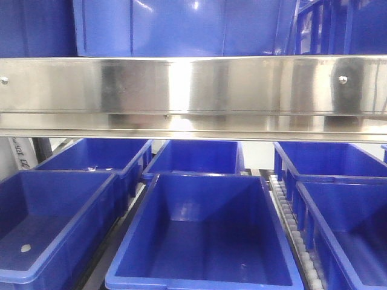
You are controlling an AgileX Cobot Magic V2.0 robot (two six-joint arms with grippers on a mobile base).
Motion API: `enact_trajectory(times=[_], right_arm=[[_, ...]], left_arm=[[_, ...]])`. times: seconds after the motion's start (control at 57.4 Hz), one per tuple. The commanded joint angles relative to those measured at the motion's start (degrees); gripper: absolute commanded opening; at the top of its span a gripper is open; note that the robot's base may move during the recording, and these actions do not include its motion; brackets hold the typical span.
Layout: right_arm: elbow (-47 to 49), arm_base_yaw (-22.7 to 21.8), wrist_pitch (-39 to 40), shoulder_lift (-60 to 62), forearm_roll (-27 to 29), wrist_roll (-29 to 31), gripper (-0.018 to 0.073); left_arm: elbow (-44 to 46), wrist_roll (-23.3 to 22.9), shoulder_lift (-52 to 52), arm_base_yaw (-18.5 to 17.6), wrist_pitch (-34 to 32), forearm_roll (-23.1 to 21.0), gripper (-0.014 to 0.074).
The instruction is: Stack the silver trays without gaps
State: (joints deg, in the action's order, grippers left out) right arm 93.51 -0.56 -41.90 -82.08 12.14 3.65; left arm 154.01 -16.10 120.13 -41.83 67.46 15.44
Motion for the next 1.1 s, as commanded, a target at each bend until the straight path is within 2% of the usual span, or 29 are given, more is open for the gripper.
enact_trajectory(times=[0.0,0.488,0.54,0.627,0.679,1.08], right_arm=[[0.81,0.01,2.6,0.44,-0.29,0.81,-0.0081],[0.81,0.01,3.44,0.44,-0.29,0.81,-0.0081],[0.81,0.01,3.16,0.44,1.05,0.81,-0.0081],[0.81,0.18,0.55,0.44,4.95,0.81,-0.0081],[0.81,0.97,-0.83,0.33,4.97,0.81,-0.0081],[0.32,8.92,-4.47,-5.14,4.3,0.81,-0.0081]], left_arm=[[0.49,0.49,-1.04,-0.11,-1.28,0.59,-0.0019],[0.49,0.49,-1.04,-0.11,-3.0,0.59,-0.0019],[0.49,0.49,-1.04,-0.11,-2.32,0.59,-0.0019],[0.49,3.36,-1.04,-0.11,0.4,0.59,-0.0019],[0.49,4.57,-1.04,-0.11,2.5,1.27,-0.0019],[-1.04,6.9,-1.04,-0.11,2.5,6.77,-0.0019]])
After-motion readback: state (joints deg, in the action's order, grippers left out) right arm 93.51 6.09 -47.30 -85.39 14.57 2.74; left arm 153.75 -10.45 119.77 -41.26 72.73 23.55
